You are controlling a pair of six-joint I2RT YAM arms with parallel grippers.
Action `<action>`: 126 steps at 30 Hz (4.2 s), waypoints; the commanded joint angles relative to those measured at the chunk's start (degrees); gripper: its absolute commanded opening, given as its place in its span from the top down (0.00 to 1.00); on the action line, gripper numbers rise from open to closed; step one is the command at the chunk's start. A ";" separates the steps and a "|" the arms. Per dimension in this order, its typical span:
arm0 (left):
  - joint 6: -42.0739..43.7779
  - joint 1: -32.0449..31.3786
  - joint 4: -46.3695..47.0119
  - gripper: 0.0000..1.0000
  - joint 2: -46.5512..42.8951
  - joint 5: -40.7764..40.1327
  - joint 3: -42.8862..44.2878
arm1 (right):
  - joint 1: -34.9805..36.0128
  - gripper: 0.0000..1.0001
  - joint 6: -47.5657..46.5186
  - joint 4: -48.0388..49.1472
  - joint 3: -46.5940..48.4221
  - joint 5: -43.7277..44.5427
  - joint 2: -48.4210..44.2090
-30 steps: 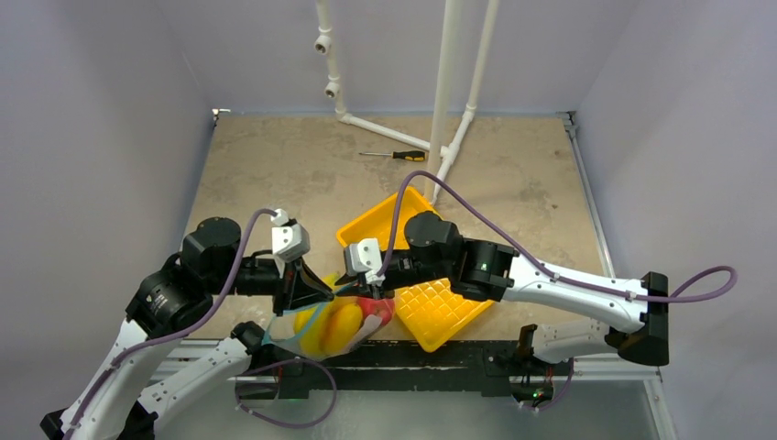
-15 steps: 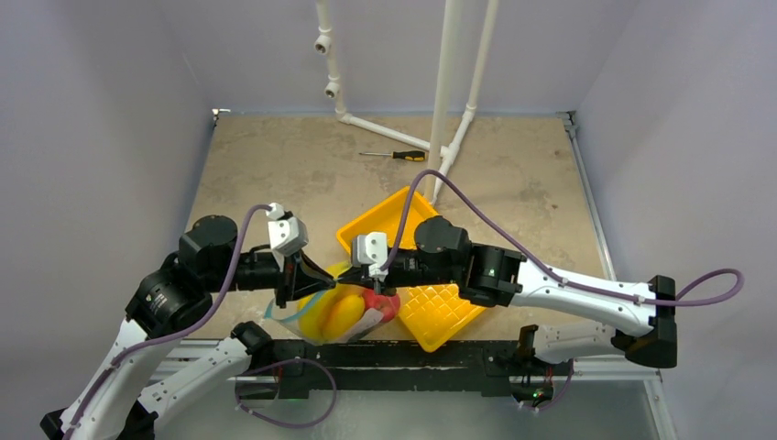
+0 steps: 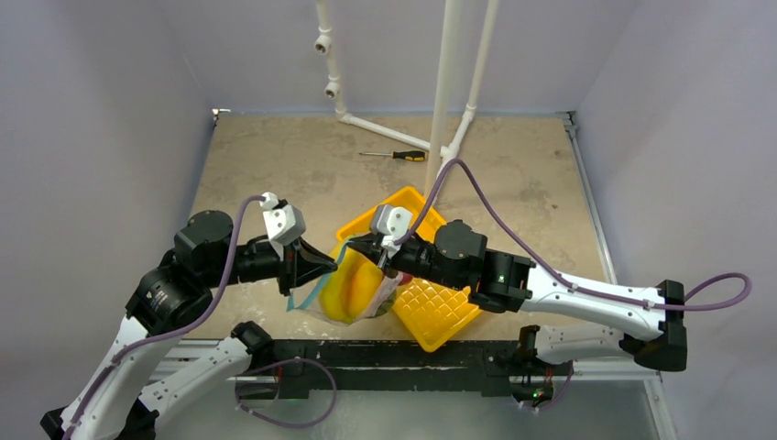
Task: Place the food in the zip-top bag and seal the zipper
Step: Zip the zipper food storage bag, then place the zipper food storage bag at the center of the board.
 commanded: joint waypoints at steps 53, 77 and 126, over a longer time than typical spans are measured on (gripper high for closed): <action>-8.88 -0.54 -11.02 0.68 -5.02 -16.23 4.61 | -3.67 1.00 -2.47 24.19 -7.82 33.12 -3.10; -6.31 -0.57 -5.16 0.46 -3.56 -20.99 5.90 | -3.41 1.00 -0.37 16.07 -8.49 13.20 -4.85; 0.24 -0.55 1.58 0.30 4.01 -8.93 -3.67 | -2.31 1.00 1.12 15.46 -1.18 -9.05 -6.29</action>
